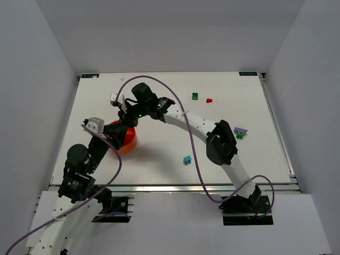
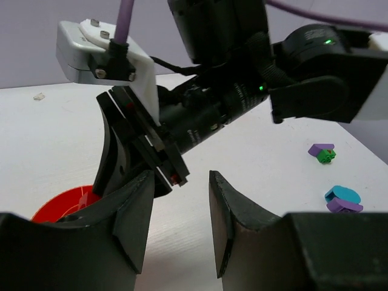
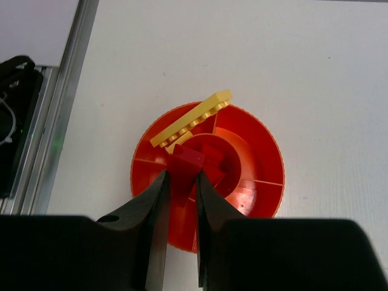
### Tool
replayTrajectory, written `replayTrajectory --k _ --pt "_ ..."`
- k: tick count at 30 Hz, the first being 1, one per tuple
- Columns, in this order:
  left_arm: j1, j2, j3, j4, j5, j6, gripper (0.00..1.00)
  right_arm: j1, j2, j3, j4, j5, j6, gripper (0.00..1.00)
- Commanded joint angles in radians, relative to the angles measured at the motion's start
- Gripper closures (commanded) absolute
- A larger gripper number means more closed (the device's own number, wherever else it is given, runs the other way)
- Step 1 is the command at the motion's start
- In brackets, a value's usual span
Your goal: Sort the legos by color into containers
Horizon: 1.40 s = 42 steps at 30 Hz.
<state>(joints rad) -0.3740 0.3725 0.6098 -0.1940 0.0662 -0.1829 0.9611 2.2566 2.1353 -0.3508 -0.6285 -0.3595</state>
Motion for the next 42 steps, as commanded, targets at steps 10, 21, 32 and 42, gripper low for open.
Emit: replayTrajectory --k 10,21,32,42 --pt "0.007 -0.012 -0.010 0.011 -0.005 0.008 0.48 0.002 0.095 0.040 0.220 0.064 0.195 0.85" --pt "0.007 -0.009 -0.008 0.010 -0.005 0.008 0.47 0.001 0.074 0.024 0.205 0.069 0.206 0.46" --pt "0.007 -0.009 -0.008 0.010 0.012 0.007 0.85 -0.136 -0.092 -0.081 0.167 0.182 0.272 0.95" --pt "0.007 -0.001 -0.004 0.008 0.044 0.010 0.86 -0.369 -0.267 -0.353 0.165 0.323 0.258 0.85"
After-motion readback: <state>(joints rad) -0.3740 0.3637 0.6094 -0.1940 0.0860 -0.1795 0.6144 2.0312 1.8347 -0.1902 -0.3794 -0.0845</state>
